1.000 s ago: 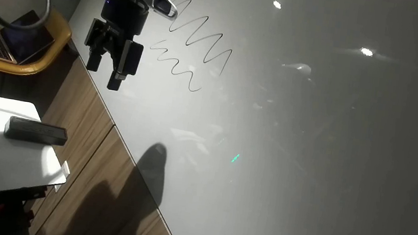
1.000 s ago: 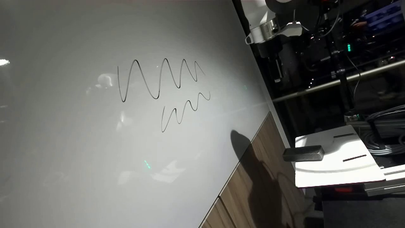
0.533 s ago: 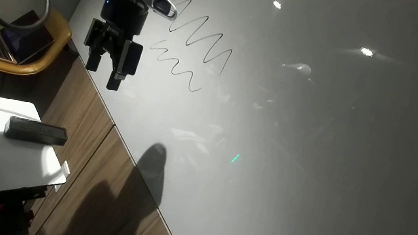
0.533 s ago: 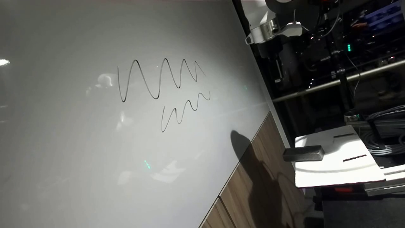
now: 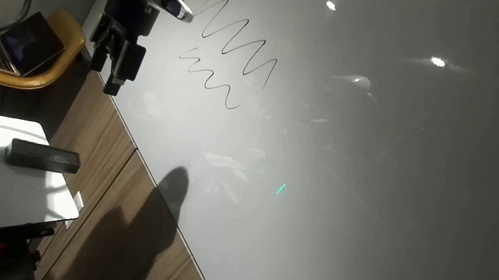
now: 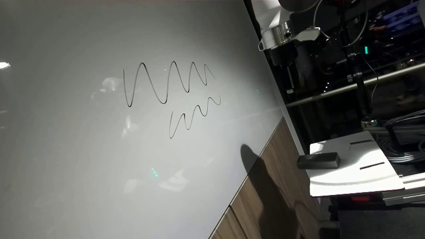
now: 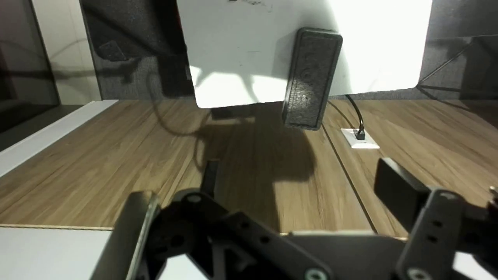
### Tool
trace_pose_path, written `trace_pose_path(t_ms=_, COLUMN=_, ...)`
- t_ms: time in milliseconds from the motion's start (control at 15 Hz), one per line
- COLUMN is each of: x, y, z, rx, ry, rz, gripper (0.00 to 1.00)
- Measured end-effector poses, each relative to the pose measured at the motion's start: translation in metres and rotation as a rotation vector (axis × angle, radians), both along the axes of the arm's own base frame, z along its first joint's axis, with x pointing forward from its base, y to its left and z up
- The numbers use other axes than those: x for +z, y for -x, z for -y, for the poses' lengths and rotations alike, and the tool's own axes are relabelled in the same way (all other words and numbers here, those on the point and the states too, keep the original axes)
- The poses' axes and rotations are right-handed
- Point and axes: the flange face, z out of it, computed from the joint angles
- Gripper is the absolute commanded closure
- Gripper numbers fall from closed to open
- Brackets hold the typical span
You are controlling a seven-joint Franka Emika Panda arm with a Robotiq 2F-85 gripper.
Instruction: Use the eraser to wipe the whiteboard.
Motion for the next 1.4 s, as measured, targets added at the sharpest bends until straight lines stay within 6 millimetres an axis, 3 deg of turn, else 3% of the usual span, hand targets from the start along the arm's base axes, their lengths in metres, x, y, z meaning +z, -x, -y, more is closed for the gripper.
trace_pose_path(t_ms=267, x=-0.021, y=0.003, z=-0.03, rx=-0.063, ry=0.036, rz=0.002, gripper=0.0)
trace_pose_path(t_ms=600, x=-0.066, y=-0.006, z=-0.055, rx=-0.101, ry=0.048, rz=-0.012, gripper=0.0)
trace_pose_path(t_ms=1400, x=-0.18, y=-0.023, z=-0.043, rx=-0.115, ry=-0.021, rz=-0.097, gripper=0.0)
